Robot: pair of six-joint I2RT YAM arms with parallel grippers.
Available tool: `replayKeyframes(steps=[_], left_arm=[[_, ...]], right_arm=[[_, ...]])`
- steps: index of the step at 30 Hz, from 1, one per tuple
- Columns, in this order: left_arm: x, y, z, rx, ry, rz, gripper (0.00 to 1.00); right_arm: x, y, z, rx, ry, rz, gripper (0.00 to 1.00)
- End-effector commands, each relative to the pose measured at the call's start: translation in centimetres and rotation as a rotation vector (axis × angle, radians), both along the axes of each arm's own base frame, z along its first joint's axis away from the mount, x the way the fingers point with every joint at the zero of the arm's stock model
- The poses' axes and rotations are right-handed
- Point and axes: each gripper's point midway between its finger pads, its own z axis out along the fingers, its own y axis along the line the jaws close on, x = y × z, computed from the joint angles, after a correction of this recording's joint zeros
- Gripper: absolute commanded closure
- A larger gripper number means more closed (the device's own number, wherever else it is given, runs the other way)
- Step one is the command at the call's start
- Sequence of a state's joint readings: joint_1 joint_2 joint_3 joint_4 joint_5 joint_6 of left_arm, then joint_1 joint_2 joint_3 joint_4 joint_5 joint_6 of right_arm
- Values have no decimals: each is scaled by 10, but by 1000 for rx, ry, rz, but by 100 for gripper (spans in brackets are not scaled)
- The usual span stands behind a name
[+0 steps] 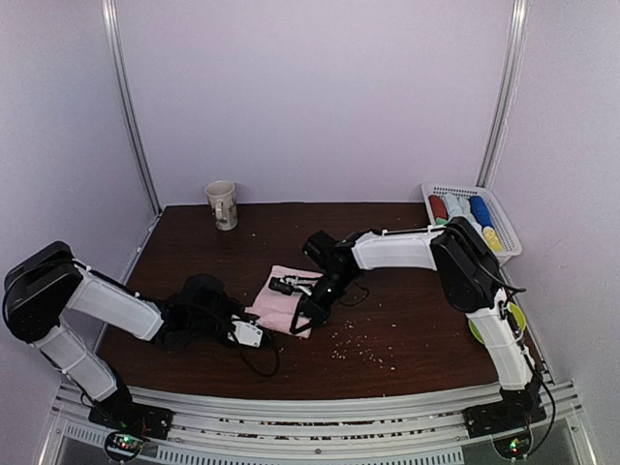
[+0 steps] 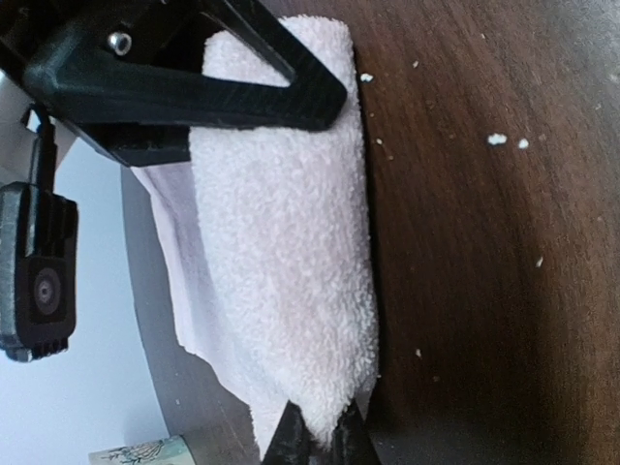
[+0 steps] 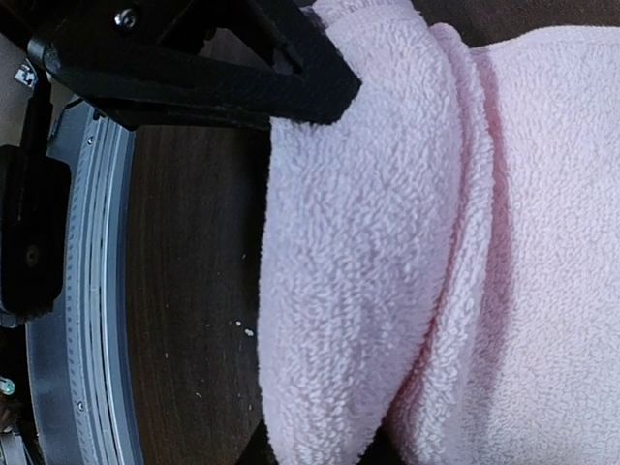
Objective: Roll the towels
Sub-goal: Roll the towel at the center of the board.
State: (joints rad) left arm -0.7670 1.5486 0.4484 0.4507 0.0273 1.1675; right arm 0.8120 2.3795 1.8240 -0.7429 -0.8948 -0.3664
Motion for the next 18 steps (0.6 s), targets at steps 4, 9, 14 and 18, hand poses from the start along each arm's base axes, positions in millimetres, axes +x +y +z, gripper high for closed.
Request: replayKeyframes(steps=[4, 9, 14, 18], left_arm=[[-16, -5, -18, 127, 300, -2, 100], [-20, -3, -23, 180, 422, 43, 100], [-21, -9, -22, 201, 522, 67, 100], [-20, -16, -18, 202, 595, 89, 100]], right_arm=[[13, -47, -21, -225, -153, -107, 60], [26, -57, 11, -198, -297, -172, 48], [34, -75, 32, -198, -435, -251, 44], [30, -89, 44, -173, -578, -273, 40]])
